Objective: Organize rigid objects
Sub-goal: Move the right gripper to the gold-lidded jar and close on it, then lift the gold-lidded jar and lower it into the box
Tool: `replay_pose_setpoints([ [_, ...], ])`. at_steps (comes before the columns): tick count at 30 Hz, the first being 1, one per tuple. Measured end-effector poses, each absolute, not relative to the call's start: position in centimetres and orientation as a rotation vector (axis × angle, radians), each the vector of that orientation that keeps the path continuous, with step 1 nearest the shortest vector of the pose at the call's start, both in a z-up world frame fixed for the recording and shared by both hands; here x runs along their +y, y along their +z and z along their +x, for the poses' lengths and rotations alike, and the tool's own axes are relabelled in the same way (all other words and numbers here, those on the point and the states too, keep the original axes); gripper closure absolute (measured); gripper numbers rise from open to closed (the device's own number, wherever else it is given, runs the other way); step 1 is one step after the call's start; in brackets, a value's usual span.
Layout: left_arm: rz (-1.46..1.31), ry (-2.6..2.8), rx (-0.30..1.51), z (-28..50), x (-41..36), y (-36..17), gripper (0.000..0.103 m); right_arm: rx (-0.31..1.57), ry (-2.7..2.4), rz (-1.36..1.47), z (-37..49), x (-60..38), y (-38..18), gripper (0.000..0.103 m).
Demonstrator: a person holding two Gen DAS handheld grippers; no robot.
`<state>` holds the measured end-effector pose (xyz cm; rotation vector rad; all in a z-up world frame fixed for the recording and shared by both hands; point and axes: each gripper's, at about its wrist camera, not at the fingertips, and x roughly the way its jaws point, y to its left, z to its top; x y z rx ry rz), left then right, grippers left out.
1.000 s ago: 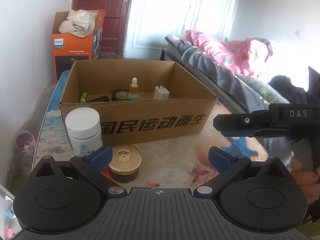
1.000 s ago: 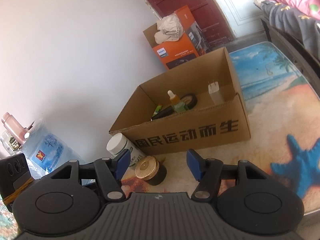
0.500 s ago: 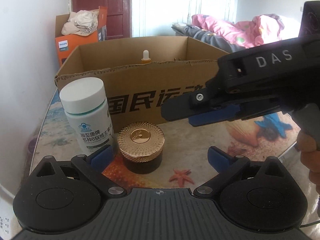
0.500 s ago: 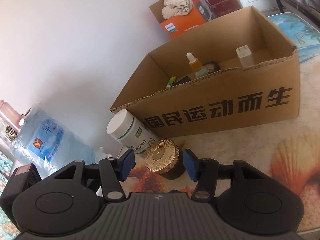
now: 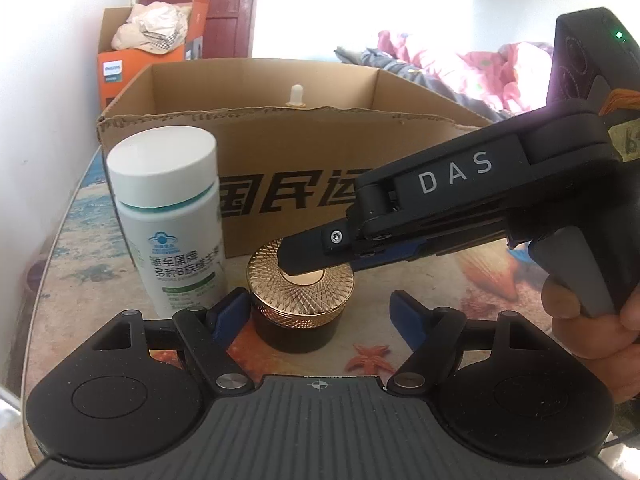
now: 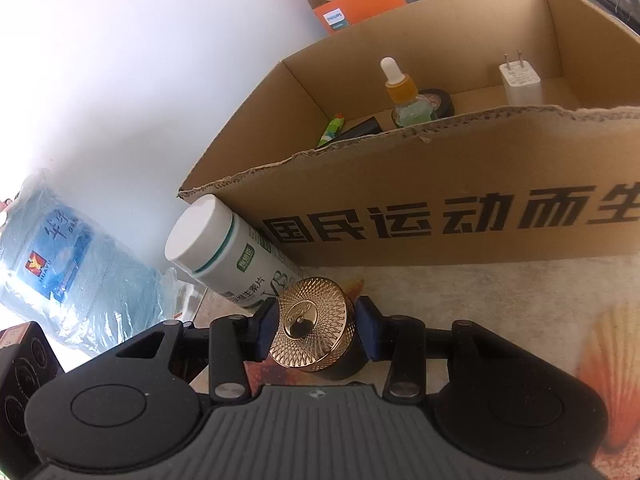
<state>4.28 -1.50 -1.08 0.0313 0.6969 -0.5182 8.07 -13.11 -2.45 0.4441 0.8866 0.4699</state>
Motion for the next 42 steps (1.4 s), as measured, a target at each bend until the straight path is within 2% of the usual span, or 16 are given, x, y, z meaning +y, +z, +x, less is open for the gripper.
replay_pose_setpoints([
  [16, 0.120, -0.687, 0.683, 1.9, -7.3, -0.3, 0.027, 0.858, 0.344, 0.545, 2.9, -20.2, -2.7, 0.057],
  [27, 0.271, -0.624, 0.693, 2.2, -10.5, -0.6, 0.035, 0.844, 0.360, 0.585, 2.0, -21.9, -3.1, 0.057],
  [29, 0.275, -0.605, 0.710, 2.5, -10.7, -0.9, 0.039, 0.849, 0.360, 0.588, 2.0, -21.9, -3.3, 0.057],
  [42, 0.278, -0.580, 0.719, 3.0, -11.1, -1.1, 0.047, 0.858, 0.373, 0.615, 2.2, -21.8, -4.0, 0.057],
])
